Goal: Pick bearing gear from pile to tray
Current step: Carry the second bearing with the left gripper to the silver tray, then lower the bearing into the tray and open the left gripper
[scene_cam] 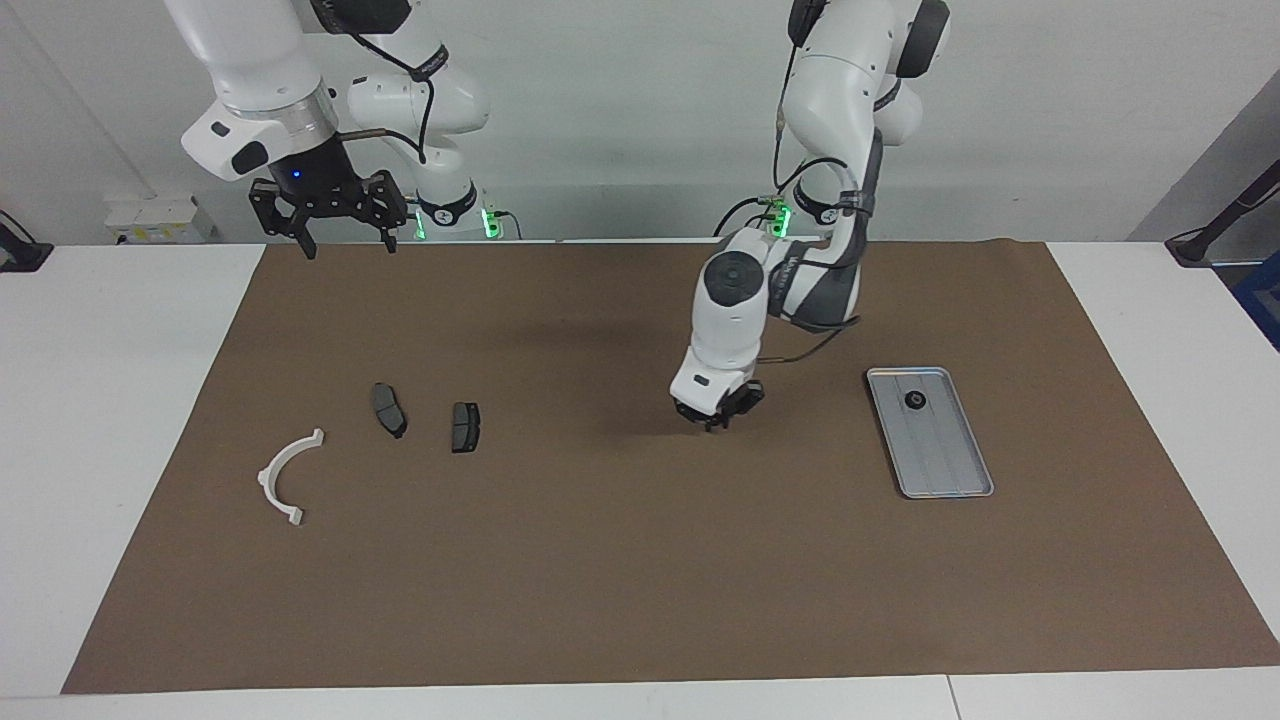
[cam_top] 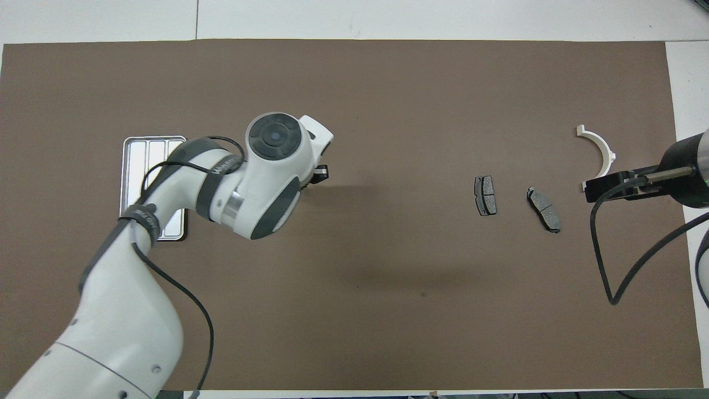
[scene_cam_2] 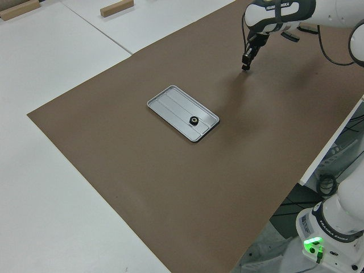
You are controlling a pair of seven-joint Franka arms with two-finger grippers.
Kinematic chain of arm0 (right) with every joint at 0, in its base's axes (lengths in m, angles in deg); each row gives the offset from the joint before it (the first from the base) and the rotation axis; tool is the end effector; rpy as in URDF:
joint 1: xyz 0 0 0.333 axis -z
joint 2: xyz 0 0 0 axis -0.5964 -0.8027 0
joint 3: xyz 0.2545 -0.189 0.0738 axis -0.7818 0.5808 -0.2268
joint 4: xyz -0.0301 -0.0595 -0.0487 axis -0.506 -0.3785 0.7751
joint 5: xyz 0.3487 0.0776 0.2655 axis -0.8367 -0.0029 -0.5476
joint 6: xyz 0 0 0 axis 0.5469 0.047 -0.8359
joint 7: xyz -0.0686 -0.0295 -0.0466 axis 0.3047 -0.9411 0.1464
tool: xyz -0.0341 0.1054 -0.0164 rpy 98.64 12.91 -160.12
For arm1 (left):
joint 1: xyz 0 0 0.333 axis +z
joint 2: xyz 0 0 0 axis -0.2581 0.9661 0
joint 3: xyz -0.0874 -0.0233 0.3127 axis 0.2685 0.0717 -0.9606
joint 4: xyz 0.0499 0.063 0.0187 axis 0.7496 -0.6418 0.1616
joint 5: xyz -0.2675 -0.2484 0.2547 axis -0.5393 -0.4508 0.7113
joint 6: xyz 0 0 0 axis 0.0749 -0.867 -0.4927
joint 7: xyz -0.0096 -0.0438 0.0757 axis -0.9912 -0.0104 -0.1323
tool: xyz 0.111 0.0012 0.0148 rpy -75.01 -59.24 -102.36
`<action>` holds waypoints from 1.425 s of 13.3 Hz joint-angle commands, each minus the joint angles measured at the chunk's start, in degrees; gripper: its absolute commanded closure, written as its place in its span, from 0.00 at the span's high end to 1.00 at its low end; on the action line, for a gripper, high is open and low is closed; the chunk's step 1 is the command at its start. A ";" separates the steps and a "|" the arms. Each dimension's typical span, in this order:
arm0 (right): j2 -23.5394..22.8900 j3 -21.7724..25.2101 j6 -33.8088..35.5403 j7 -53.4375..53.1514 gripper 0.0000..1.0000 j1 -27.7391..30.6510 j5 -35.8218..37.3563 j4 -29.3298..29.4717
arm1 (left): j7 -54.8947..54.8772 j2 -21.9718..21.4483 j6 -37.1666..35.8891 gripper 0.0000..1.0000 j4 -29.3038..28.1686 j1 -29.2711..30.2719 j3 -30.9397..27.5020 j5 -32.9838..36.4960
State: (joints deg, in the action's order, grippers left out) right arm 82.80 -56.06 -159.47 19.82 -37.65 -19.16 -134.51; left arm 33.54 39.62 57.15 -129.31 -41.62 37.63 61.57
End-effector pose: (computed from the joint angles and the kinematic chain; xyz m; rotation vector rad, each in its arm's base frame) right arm 0.5704 0.0446 0.6380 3.1255 0.1334 -0.0181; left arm 0.6206 -0.3342 0.3218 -3.0922 -0.0784 -0.0007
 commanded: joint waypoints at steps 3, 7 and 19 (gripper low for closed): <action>0.87 -0.46 -1.20 -0.89 1.00 0.43 -0.38 -1.04 | -25.14 -8.54 -7.16 0.00 -1.09 17.49 0.48 -3.07; 0.87 -0.46 -1.20 -0.89 1.00 0.43 -0.38 -0.96 | -40.55 -8.72 -4.45 0.00 -2.66 27.00 0.39 -3.16; 0.95 -0.63 -1.12 -0.89 1.00 0.25 -0.38 -0.96 | -42.25 -5.64 15.50 0.00 -14.53 28.95 0.39 -3.51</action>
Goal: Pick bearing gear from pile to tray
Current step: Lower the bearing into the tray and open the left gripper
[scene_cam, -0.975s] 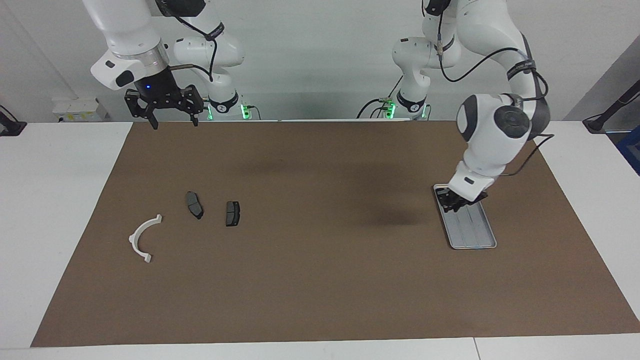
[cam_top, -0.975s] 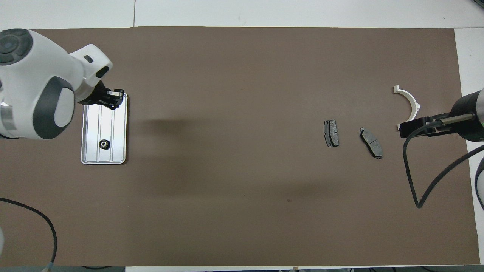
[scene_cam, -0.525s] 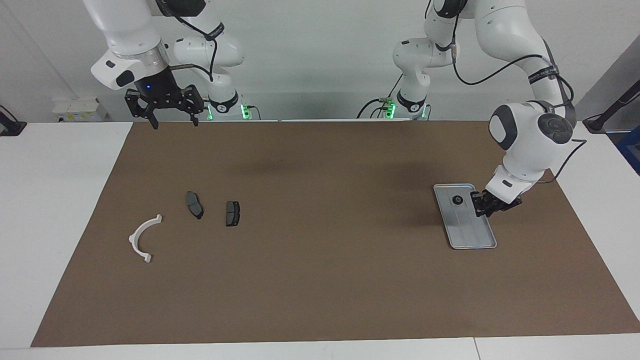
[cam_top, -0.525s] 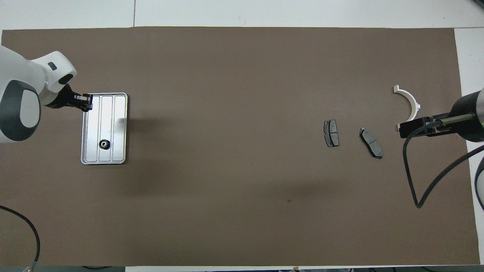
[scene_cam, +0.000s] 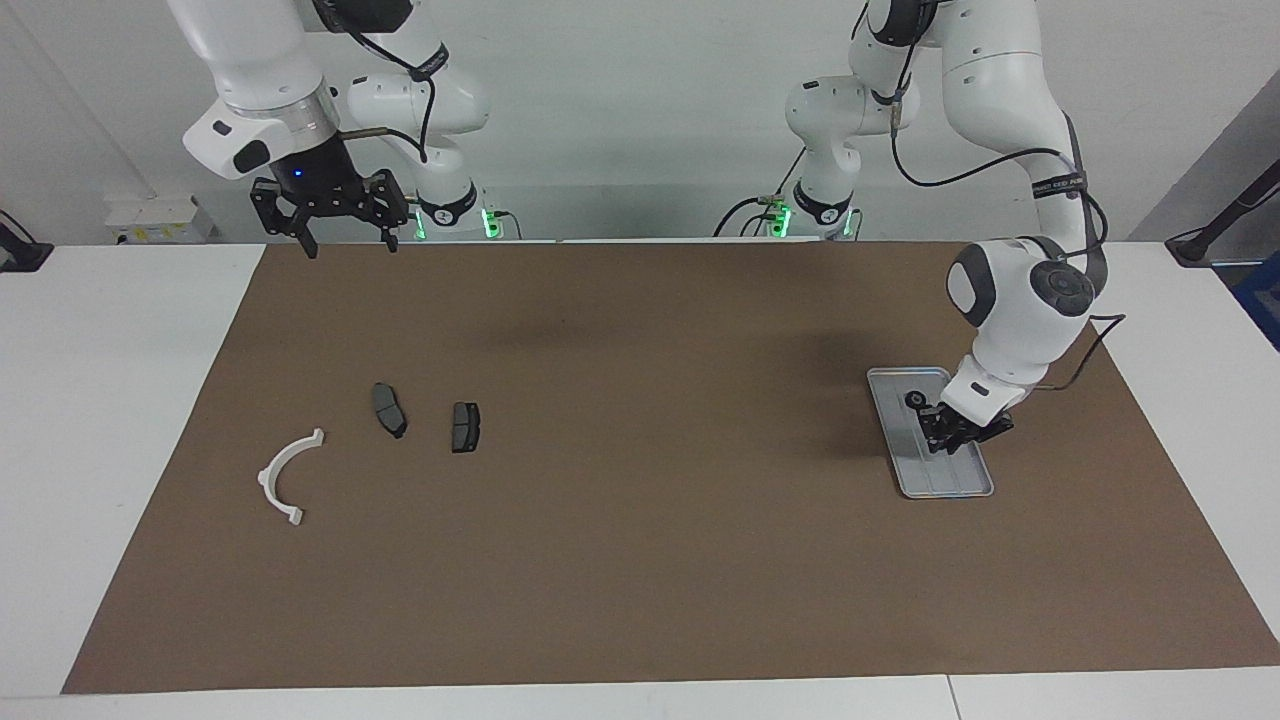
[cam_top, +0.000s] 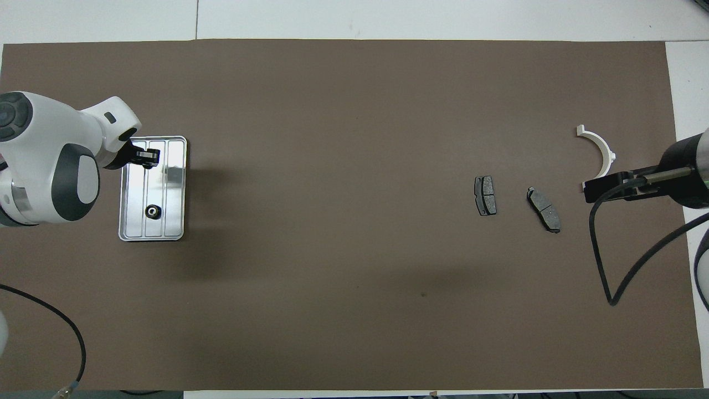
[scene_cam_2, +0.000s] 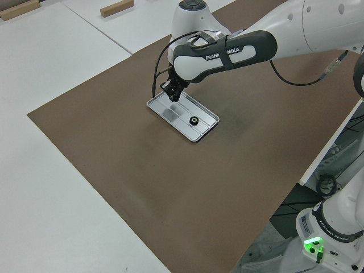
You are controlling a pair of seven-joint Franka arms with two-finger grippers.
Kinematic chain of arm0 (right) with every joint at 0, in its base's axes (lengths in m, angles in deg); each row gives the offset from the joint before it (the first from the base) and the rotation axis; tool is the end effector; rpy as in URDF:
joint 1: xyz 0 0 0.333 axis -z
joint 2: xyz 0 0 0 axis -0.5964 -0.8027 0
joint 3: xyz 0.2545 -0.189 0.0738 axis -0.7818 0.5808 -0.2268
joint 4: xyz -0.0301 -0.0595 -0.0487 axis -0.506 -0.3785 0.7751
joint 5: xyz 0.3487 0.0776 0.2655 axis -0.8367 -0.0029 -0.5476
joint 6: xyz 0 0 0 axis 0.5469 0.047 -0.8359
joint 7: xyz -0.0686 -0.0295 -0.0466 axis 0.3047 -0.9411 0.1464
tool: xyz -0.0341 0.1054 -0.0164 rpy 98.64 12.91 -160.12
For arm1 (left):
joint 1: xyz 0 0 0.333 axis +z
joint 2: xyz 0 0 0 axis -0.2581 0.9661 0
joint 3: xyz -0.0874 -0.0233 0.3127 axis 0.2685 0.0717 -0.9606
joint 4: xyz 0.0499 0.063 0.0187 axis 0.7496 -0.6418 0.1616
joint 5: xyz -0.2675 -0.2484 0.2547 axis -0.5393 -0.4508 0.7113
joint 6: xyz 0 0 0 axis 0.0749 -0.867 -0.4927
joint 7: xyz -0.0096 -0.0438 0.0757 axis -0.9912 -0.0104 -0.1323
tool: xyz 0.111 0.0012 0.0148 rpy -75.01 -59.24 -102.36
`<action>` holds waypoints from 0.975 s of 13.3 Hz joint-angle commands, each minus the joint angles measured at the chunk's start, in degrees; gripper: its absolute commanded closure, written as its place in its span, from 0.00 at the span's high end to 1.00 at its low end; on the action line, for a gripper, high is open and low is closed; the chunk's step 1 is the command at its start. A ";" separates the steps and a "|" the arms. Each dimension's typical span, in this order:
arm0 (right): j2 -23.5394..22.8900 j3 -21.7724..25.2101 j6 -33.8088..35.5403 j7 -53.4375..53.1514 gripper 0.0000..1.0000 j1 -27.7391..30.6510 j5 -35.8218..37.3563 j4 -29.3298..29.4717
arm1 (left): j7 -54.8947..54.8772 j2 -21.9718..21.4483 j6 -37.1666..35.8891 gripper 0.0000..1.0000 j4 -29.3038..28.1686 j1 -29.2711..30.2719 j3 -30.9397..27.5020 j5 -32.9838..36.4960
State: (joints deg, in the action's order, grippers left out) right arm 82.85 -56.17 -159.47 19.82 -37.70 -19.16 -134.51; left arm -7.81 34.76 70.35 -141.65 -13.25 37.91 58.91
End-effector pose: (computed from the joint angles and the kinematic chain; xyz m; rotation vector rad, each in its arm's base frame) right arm 0.5700 0.0462 0.6385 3.1251 0.1377 -0.0167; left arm 0.6677 -0.0062 0.2947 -3.1233 0.2497 -0.1173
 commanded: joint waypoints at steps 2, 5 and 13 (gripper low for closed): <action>0.89 -0.51 -1.12 -0.89 1.00 0.38 -0.38 -0.96 | -0.89 -0.78 3.71 0.00 -3.24 0.67 0.11 -0.85; 0.98 -0.51 -1.12 -0.81 1.00 0.38 -0.38 -0.96 | -0.72 -0.69 7.04 0.00 -5.96 0.67 0.02 -0.85; 0.98 -0.60 -1.03 -0.72 1.00 0.38 -0.47 -0.96 | -0.63 -0.69 -0.47 1.00 -1.07 0.58 0.02 -0.85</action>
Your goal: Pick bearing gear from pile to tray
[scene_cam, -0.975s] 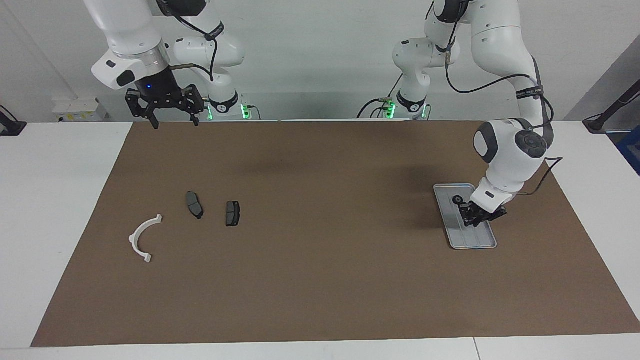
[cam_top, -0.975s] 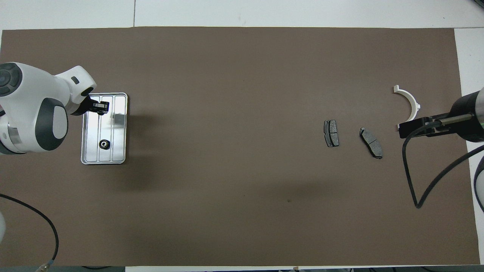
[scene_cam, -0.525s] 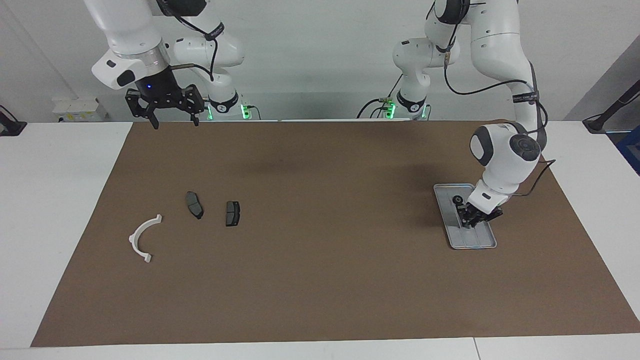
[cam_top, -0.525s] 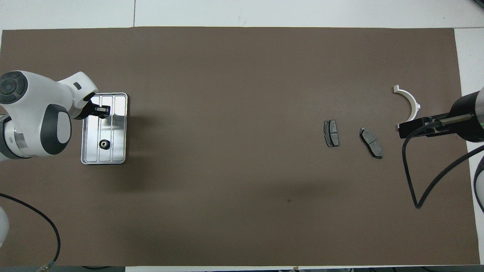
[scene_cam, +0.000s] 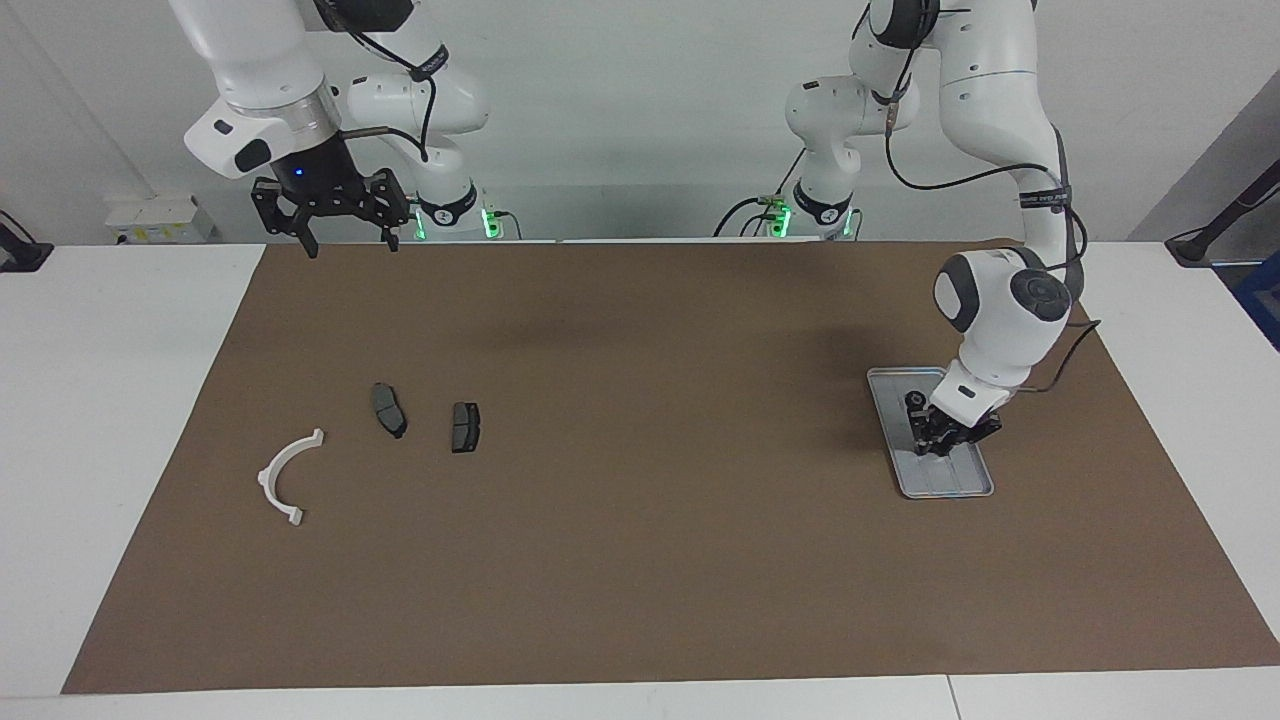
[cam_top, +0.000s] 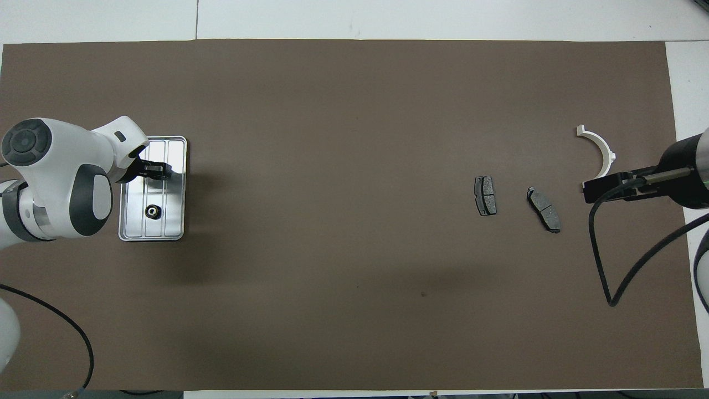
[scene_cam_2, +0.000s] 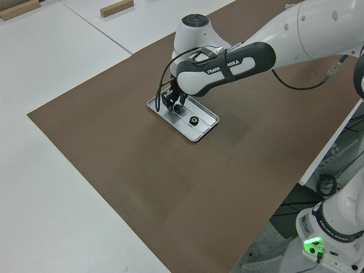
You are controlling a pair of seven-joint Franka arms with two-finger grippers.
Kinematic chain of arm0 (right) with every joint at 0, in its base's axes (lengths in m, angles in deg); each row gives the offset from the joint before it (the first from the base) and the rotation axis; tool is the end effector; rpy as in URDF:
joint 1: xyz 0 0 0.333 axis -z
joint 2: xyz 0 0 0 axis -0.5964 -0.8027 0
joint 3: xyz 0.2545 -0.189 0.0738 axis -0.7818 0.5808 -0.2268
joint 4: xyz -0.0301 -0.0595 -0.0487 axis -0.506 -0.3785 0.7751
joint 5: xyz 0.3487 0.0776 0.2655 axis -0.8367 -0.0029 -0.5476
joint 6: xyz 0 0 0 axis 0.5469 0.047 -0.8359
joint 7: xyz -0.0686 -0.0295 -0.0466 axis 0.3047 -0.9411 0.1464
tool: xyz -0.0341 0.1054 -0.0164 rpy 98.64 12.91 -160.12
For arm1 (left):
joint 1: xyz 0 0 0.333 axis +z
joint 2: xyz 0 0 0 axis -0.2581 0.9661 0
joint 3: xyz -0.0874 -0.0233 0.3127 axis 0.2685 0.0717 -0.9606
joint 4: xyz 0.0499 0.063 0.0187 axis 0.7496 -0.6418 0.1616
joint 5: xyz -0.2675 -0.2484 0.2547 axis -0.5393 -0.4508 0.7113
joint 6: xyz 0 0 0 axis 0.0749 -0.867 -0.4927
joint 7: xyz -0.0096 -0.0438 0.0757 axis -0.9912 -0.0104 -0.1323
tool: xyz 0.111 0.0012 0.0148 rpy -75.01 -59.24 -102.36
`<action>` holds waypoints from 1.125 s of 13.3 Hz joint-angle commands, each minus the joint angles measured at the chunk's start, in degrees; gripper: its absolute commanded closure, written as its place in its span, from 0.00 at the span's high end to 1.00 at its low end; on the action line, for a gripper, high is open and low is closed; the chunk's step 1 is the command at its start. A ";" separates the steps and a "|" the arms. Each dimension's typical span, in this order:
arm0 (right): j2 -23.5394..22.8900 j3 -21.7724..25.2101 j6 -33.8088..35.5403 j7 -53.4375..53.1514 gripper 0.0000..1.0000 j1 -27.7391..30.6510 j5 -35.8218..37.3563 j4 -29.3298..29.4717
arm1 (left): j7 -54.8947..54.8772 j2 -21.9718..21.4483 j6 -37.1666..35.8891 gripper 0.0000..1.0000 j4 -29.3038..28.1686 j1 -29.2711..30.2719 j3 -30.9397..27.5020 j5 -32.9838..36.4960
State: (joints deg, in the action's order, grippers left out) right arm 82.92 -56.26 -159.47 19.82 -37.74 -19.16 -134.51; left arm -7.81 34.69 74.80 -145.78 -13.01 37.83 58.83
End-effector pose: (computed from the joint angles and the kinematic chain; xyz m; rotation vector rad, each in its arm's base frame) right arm 0.5695 0.0476 0.6392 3.1247 0.1412 -0.0148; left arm 0.6519 -0.0030 0.2685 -3.1244 0.2411 -0.1281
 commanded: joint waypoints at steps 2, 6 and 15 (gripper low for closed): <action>0.92 -0.51 -1.12 -0.72 1.00 0.34 -0.38 -0.96 | 0.59 -1.58 -8.72 1.00 6.66 0.26 0.11 -1.21; 1.00 -0.51 -1.20 -0.63 1.00 0.43 -0.38 -0.87 | 5.84 -8.43 -20.21 1.00 16.23 2.01 -0.68 -3.14; 1.00 -0.34 -1.20 -0.72 1.00 0.61 -0.47 -0.87 | 14.93 -27.33 -51.97 1.00 26.03 1.05 -2.00 -2.97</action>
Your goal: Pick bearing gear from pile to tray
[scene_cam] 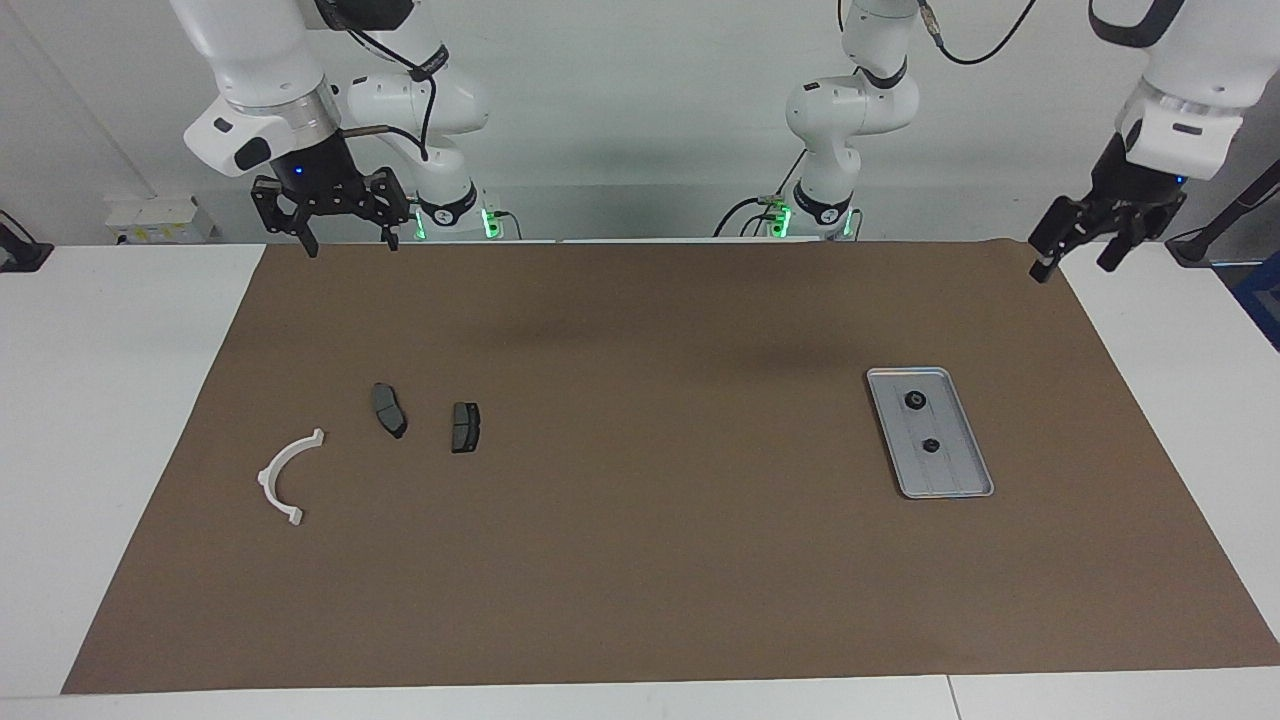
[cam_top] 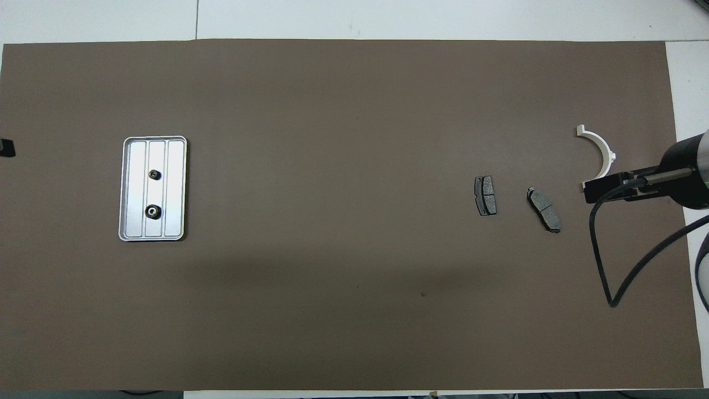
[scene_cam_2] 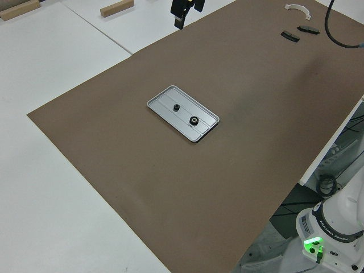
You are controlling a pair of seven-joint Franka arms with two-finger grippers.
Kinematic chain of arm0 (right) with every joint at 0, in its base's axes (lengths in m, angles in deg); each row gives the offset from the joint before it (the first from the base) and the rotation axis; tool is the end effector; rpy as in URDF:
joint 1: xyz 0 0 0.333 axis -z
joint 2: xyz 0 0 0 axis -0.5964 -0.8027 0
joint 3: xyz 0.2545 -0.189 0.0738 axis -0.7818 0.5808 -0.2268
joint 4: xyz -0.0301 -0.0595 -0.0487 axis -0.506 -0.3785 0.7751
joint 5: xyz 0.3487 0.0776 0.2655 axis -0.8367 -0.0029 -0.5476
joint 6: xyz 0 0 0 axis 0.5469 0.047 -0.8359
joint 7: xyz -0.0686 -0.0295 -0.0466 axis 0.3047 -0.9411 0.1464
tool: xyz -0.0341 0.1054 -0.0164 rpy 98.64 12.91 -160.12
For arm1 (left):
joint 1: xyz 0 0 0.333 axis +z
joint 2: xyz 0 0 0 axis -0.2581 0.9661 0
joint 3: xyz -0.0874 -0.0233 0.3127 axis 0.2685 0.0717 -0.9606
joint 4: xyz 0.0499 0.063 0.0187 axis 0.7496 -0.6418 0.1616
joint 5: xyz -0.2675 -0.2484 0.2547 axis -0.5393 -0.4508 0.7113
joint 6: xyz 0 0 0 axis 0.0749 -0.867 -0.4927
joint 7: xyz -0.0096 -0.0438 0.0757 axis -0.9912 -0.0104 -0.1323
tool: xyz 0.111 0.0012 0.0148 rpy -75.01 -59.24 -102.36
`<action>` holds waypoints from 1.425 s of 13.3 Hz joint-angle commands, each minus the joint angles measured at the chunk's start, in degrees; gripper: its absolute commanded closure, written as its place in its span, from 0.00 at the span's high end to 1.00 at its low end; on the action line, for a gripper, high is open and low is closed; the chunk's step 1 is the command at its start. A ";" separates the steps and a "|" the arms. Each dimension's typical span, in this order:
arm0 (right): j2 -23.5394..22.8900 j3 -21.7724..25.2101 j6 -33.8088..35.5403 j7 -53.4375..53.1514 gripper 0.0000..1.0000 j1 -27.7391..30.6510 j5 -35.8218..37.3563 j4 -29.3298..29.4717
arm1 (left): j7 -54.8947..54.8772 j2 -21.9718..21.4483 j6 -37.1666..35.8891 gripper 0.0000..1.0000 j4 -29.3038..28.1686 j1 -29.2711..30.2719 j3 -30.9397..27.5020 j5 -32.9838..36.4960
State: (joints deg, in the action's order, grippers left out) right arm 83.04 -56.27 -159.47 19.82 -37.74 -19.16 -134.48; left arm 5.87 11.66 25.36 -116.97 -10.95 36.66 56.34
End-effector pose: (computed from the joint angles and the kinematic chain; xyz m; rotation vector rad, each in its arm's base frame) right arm 0.5689 0.0477 0.6406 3.1247 0.1415 -0.0107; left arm 0.5787 0.0260 0.7073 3.1001 0.2321 0.1912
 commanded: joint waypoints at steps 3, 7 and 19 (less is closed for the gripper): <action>0.97 -0.42 -1.20 -0.63 1.00 0.51 -0.38 -0.89 | 0.81 -4.05 -3.05 1.00 -6.30 -6.55 -2.33 2.24; 0.97 -0.16 -1.12 -0.63 1.00 0.60 -0.47 -0.89 | 0.81 -1.95 -5.17 1.00 -5.17 -8.84 -2.77 2.16; 0.97 -0.42 -1.12 -0.63 1.00 0.43 -0.47 -0.89 | -2.97 -2.82 -5.79 1.00 -7.01 -8.67 -2.68 2.16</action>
State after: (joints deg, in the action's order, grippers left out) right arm 83.08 -56.21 -159.47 19.82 -37.71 -19.16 -134.48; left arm 4.69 10.08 19.94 -122.98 -19.23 34.66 57.49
